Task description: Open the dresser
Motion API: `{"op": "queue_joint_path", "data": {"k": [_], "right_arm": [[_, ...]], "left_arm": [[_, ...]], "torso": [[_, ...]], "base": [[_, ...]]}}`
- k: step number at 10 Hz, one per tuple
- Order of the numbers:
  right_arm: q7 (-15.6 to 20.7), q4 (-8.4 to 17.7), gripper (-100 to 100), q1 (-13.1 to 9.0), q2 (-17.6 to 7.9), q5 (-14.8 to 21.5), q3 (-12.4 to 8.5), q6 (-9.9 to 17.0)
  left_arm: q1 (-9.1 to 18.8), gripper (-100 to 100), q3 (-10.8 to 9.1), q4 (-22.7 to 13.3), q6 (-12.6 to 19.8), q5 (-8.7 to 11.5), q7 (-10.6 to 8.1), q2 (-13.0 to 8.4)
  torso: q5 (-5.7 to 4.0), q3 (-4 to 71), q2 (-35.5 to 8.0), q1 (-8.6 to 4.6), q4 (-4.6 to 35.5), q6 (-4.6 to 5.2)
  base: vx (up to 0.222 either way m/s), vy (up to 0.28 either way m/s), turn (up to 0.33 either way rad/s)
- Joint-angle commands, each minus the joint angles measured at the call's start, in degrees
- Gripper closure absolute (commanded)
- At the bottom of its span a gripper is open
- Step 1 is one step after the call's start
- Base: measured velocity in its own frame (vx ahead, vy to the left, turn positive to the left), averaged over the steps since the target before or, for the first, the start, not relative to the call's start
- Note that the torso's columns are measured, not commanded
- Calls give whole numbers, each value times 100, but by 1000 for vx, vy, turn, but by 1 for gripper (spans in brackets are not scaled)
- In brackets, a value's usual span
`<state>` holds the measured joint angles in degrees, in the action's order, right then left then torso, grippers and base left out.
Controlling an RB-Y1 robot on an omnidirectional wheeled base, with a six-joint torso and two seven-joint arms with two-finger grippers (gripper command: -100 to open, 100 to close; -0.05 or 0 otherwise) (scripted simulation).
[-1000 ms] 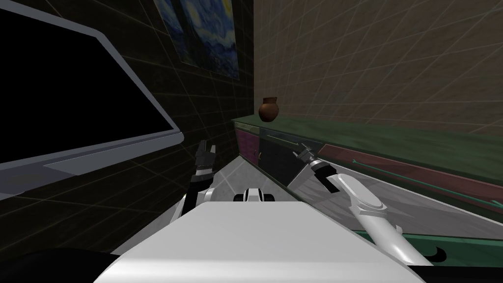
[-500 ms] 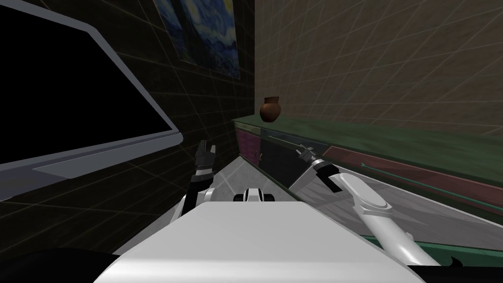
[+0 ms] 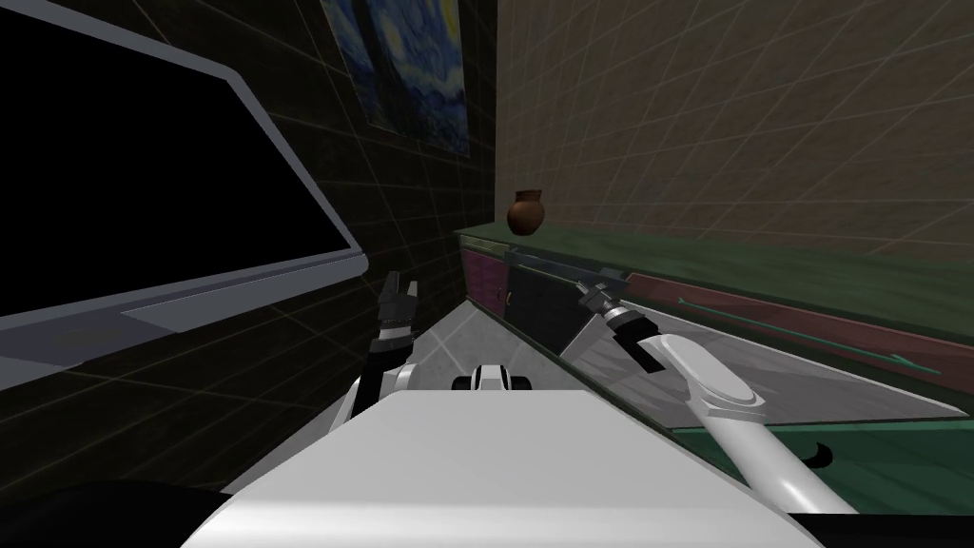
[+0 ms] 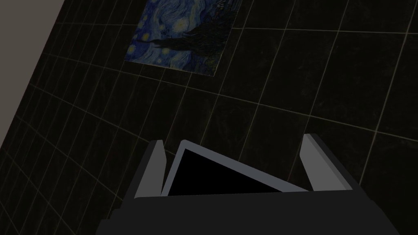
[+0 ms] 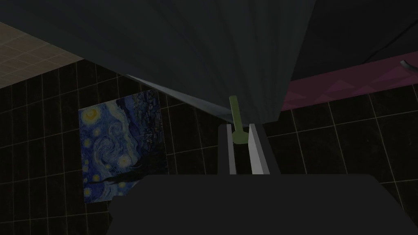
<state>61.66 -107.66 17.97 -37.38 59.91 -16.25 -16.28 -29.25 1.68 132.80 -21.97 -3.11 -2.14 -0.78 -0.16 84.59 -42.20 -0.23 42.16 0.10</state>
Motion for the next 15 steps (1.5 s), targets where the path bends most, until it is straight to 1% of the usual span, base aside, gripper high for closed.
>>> {"op": "queue_joint_path", "data": {"k": [1, 2, 3, 8, 9, 10, 15], "right_arm": [[-177, -7, -100, 27, -238, -75, -80, -16], [-264, -9, -100, 36, -358, -114, -126, -20], [-438, -14, -100, 53, -597, -190, -217, -28], [-871, -27, -100, 97, -1196, -381, -445, -48], [-786, -15, -100, 93, -1101, -339, -366, -45], [-816, -14, 0, 102, -1117, -341, -367, -36], [-812, -3, 0, 111, -1113, -338, -358, -38]], "left_arm": [[-1, 0, -1, 0, 0, 0, 0, -1], [-2, 0, -1, 0, 0, 0, 0, -1], [-2, 0, -1, 0, 0, 0, 0, -1], [-2, 0, -1, 0, 0, 0, 0, -1], [-2, 0, -1, 0, 0, 0, 0, -1], [-1, 0, -1, 0, 0, 0, 0, -1], [-1, 0, -1, 0, 0, 0, 0, -1]], "torso": [[6, 10, 14, -14, 8, -4], [12, 15, 18, 3, 7, -7], [16, 10, 12, 21, 7, -10], [14, -6, -13, 18, 14, -10], [27, -3, -14, 26, 26, -12], [26, -6, -17, 28, 24, -15], [19, -5, -12, 26, 15, -10]], "base": [[-5, 53, -41], [12, 63, -55], [23, 77, -50], [15, 54, -30], [1, 23, -16], [0, 0, 0], [0, 0, 0]]}}
